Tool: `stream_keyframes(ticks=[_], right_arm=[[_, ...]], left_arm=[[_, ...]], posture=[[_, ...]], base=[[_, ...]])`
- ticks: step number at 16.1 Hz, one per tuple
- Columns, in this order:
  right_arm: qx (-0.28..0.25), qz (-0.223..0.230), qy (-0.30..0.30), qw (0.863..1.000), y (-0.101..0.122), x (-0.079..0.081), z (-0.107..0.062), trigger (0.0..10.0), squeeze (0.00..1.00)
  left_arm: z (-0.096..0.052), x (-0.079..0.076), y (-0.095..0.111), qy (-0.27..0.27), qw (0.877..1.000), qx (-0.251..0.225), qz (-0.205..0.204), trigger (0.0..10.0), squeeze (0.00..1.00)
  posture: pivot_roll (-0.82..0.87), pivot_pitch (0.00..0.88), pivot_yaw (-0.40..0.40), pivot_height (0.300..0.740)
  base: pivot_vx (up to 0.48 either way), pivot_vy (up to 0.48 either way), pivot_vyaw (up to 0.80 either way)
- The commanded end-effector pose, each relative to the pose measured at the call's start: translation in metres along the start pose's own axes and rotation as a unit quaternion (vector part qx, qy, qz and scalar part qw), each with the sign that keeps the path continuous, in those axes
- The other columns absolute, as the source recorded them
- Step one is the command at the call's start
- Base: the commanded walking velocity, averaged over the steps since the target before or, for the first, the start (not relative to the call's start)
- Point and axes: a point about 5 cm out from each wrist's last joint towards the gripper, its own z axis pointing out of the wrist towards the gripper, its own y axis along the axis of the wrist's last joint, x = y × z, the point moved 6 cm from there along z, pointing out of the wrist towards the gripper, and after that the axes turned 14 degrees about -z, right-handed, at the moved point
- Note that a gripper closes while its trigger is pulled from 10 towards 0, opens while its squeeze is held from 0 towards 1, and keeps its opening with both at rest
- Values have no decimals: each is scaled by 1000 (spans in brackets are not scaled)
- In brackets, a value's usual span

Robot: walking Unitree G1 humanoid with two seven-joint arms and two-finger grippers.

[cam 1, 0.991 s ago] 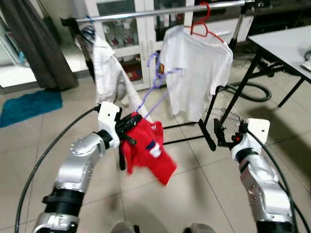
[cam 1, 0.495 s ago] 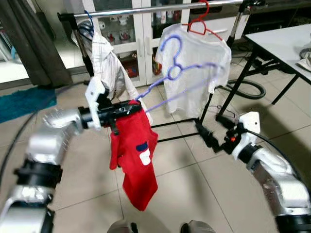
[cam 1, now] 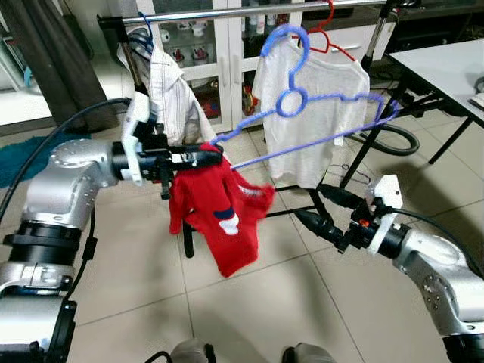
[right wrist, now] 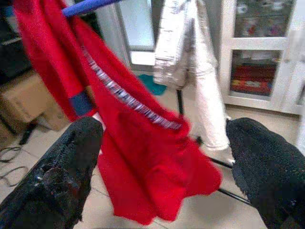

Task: Hang hanger

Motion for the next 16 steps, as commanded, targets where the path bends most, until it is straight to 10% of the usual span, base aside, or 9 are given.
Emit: stream_keyframes(ticks=[1, 6, 8, 9, 13, 16], right_arm=[[2, -8, -32, 999, -1, -6, 2, 10000, 0], [47, 1, -185, 982, -21, -24, -3, 10000, 0], [37, 18, -244, 969, -22, -32, -4, 10000, 0], [47, 16, -259, 965, -25, -35, -5, 10000, 0], [92, 18, -360, 928, -39, -52, -13, 10000, 0], [94, 1, -356, 930, -37, -53, -9, 10000, 0]], left_arm=[[5, 0, -5, 8, 1000, 0, 2, 0, 0], [23, 34, -59, 204, 976, -49, -48, 0, 0], [26, 36, -74, 269, 954, -100, -84, 3098, 0], [26, 36, -78, 283, 949, -107, -90, 10000, 0], [30, 30, -92, 342, 927, -122, -95, 10000, 0], [24, 32, -97, 358, 923, -108, -88, 10000, 0]], posture=[[-122, 0, 53, 740], [-127, 0, 62, 740], [-121, 0, 53, 740], [-117, 0, 47, 740], [-96, 0, 29, 740], [-86, 0, 25, 740]], base=[[0, 0, 0], [0, 0, 0], [0, 0, 0], [0, 0, 0], [0, 0, -505], [0, 0, -800]])
